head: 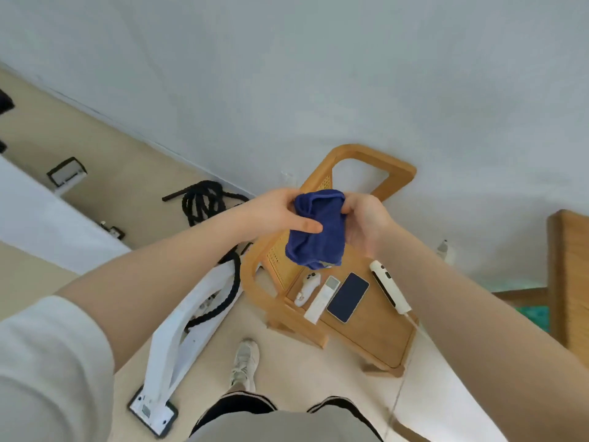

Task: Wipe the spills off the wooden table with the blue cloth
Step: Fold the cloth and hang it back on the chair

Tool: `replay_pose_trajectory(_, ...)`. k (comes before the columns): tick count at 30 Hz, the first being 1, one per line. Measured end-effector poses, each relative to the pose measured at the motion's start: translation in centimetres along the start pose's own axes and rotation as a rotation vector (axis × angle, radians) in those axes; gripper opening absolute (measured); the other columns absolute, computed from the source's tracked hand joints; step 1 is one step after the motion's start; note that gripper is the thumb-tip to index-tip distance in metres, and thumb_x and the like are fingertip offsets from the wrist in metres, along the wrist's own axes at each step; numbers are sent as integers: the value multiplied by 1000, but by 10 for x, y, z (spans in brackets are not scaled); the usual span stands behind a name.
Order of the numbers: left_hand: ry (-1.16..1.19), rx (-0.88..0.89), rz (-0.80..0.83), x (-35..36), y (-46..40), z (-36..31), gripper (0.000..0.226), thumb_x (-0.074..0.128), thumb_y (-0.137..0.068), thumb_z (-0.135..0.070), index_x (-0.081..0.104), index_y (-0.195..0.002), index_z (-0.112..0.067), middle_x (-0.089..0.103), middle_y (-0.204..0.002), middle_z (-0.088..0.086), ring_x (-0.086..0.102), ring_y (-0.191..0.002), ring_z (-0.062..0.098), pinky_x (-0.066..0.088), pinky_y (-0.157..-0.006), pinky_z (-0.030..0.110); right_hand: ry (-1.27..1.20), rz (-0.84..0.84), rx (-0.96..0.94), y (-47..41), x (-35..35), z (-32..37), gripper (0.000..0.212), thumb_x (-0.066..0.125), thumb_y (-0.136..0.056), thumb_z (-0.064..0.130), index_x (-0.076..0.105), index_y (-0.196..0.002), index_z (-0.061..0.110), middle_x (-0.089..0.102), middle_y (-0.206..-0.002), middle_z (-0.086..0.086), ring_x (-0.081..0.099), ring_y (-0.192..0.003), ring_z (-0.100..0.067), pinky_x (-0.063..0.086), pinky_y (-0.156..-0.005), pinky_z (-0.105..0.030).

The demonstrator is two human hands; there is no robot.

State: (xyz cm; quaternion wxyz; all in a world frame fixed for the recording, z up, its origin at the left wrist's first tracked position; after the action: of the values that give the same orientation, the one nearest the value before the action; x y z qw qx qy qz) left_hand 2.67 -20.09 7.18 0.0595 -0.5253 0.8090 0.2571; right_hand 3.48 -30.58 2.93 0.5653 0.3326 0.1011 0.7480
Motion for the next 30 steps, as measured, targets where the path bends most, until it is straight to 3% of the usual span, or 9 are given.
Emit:
replay_pose_trajectory(3,-93,43,31,-35,-28,13,21,71,-81,-15,51,-79,-23,57,-74,-10,56,-60,-7,41,-54,5,106,17,11,-28,19,5,32,34,-81,7,58,-103,6,59,-104,-12,55,-97,-29,48,-76,-38)
replay_pose_trajectory(7,110,33,41,-81,-57,33,11,57,-91,-17,58,-97,-8,61,-85,1,58,-83,13,49,-84,35,421,0,-21,-56,42,15,32,61,-80,38,60,-104,18,65,-104,-2,62,-97,-21,52,-80,-37)
replay_pose_trajectory(10,67,85,-19,-110,-80,32,8,56,-88,-9,54,-95,-14,59,-85,2,57,-80,15,48,-77,33,790,-172,-197,-71,55,30,21,62,-83,15,60,-103,8,65,-96,-12,60,-87,-24,50,-81,-40)
replay_pose_trajectory(12,44,105,-54,-126,-93,33,22,57,-86,-8,50,-103,-20,59,-90,3,58,-81,18,50,-76,34,803,-228,-235,-82,56,32,17,55,-85,7,61,-101,7,65,-100,-16,58,-89,-26,47,-85,-40)
replay_pose_trajectory(16,-160,121,59,-146,-113,50,37,66,-84,-22,49,-117,-23,60,-99,-2,60,-90,16,50,-81,30,554,-376,-242,-92,37,43,13,46,-92,11,53,-87,20,55,-89,-6,49,-84,-20,43,-83,-41)
replay_pose_trajectory(21,-594,37,293,-153,-130,90,31,69,-80,-38,65,-99,-13,68,-92,4,64,-83,20,50,-71,30,834,-446,-172,-113,21,45,13,42,-96,25,54,-91,22,60,-91,-3,55,-88,-22,45,-81,-36)
replay_pose_trajectory(24,-500,-2,203,-160,-155,105,29,65,-84,-35,62,-104,-15,67,-97,2,62,-89,22,47,-73,29,715,-429,9,-134,-5,22,20,46,-94,27,62,-94,16,66,-95,-10,61,-90,-27,50,-83,-40)
replay_pose_trajectory(27,-594,52,17,-160,-183,118,59,60,-88,-31,36,-140,-19,45,-138,8,44,-124,25,39,-99,35,875,-560,133,-163,-42,4,29,43,-95,24,53,-115,6,58,-115,-20,56,-102,-36,46,-89,-44)
replay_pose_trajectory(30,-299,-52,116,-116,-185,154,42,48,-96,-27,41,-136,-16,43,-137,3,39,-130,23,38,-99,27,1023,-594,146,-186,-43,-19,38,35,-97,19,37,-131,4,42,-131,-22,46,-113,-39,38,-94,-41)
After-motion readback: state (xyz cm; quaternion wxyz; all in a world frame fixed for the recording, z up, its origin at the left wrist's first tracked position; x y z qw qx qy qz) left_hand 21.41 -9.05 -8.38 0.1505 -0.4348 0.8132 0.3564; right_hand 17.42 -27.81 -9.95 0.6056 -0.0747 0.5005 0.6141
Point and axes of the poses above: each hand's wrist, its own y-axis away from the middle knuckle, its own x-axis out of the palm, z = x × y, the point moved 9 cm from there along -y, towards the middle knuckle
